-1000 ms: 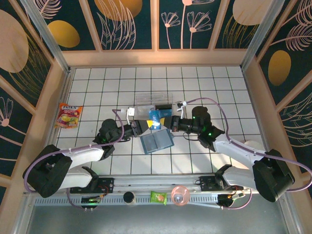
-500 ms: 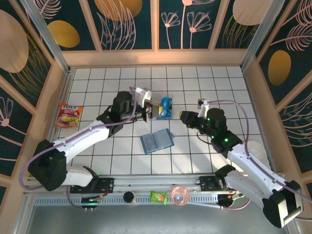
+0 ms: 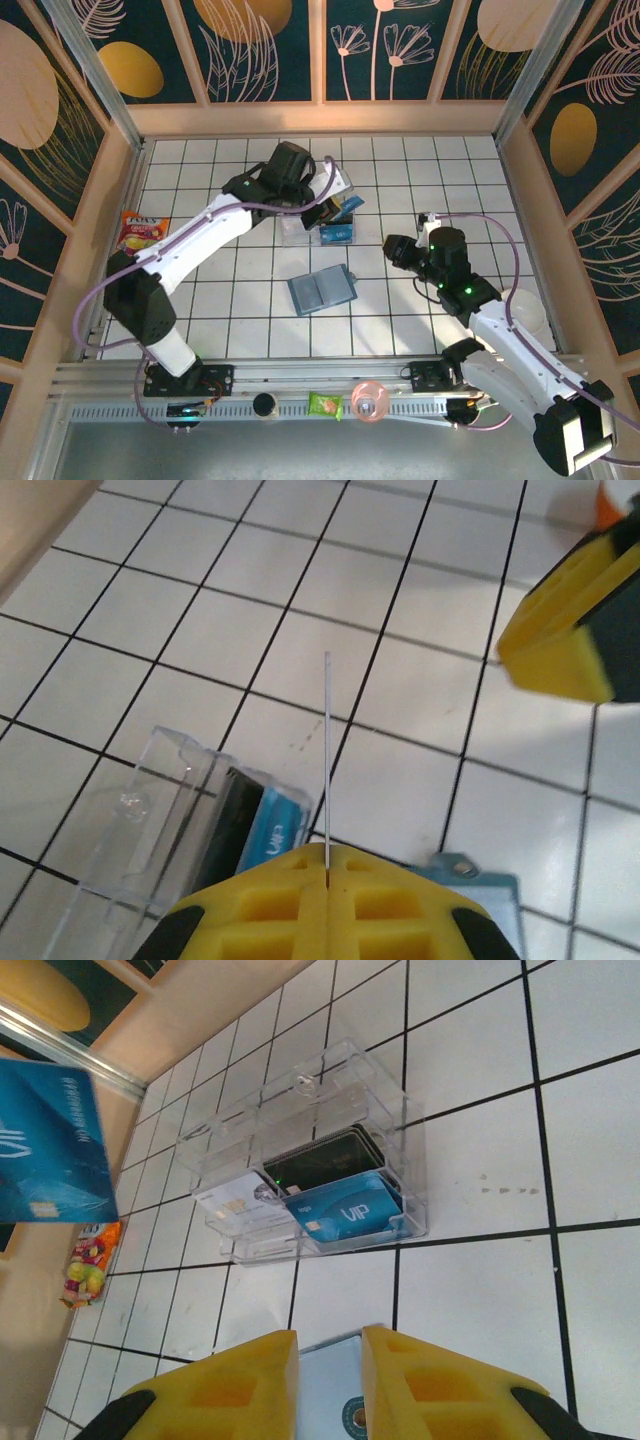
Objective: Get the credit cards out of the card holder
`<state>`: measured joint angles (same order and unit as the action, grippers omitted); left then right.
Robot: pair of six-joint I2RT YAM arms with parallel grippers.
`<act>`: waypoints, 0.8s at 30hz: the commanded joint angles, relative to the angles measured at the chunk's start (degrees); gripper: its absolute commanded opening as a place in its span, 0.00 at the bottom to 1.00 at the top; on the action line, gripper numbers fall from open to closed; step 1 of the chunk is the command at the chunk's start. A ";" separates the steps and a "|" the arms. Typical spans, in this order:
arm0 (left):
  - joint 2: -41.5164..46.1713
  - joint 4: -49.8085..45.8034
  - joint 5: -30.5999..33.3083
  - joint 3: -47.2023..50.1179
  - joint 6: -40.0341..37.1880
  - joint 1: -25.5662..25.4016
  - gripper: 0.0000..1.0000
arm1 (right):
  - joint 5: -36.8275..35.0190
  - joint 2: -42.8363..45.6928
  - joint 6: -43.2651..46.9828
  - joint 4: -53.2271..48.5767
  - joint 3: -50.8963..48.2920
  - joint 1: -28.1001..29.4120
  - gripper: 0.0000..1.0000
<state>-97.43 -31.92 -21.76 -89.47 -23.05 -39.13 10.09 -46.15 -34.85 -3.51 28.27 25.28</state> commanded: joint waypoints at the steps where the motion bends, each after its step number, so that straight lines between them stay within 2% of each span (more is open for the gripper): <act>1: -5.98 -12.64 3.33 -6.42 -9.62 -0.15 0.00 | -0.36 0.38 0.30 -0.68 -0.51 -1.03 0.23; 5: -10.86 -15.54 6.99 -11.42 -12.75 -0.54 0.00 | 0.11 -0.78 0.66 -1.11 -0.54 -2.37 0.23; 13: -16.37 -18.60 9.23 -16.93 -18.50 -1.91 0.00 | 1.02 -2.50 1.10 -1.54 -1.06 -5.23 0.23; 24: -18.16 -15.29 12.25 -13.02 -19.83 -2.95 0.00 | 2.21 -5.66 1.19 -0.67 -0.41 -7.58 0.23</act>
<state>-114.45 -47.62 -11.03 -103.50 -40.95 -41.56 11.27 -51.18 -34.79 -4.60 27.70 18.31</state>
